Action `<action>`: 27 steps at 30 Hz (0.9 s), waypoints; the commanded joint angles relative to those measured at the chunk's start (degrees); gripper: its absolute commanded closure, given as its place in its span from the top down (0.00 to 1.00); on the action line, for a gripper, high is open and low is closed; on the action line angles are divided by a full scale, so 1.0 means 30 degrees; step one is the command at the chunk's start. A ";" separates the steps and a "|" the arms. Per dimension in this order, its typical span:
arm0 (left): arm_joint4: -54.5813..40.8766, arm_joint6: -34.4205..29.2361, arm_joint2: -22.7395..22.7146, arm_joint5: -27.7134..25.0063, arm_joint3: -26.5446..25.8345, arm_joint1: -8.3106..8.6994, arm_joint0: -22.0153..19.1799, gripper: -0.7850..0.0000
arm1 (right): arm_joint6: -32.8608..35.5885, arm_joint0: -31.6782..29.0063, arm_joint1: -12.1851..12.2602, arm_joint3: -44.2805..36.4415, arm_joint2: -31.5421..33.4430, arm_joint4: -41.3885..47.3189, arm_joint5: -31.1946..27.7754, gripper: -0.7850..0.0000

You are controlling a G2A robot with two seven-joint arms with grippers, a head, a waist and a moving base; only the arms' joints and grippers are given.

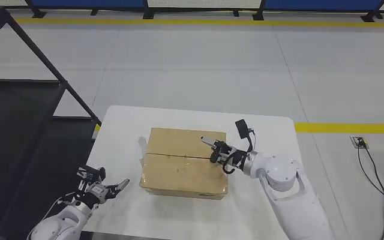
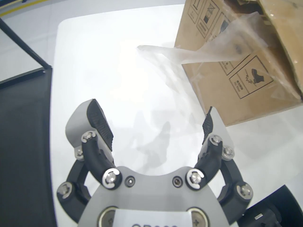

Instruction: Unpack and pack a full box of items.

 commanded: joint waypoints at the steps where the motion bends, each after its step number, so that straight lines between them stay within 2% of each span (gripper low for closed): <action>1: 0.0914 0.0364 0.0759 0.0039 0.0906 -0.0121 -0.0991 1.00 | -0.0052 -0.0054 0.0028 -0.0024 0.0028 0.0121 0.0012 1.00; 13: 0.2408 0.2633 0.4136 0.0218 0.4637 -0.0956 -0.5118 1.00 | -0.0386 -0.0343 0.0187 0.0117 0.0025 0.0642 -0.0061 1.00; 22: 0.5002 0.4137 0.6553 0.2088 0.6832 -0.1684 -0.7252 1.00 | -0.0587 -0.0379 0.0293 0.0075 -0.0082 0.0856 -0.0045 1.00; 27: 0.4059 0.5159 0.6667 0.2673 0.7793 -0.1988 -0.7665 1.00 | -0.0594 -0.0375 0.0359 0.0051 -0.0154 0.0896 -0.0008 1.00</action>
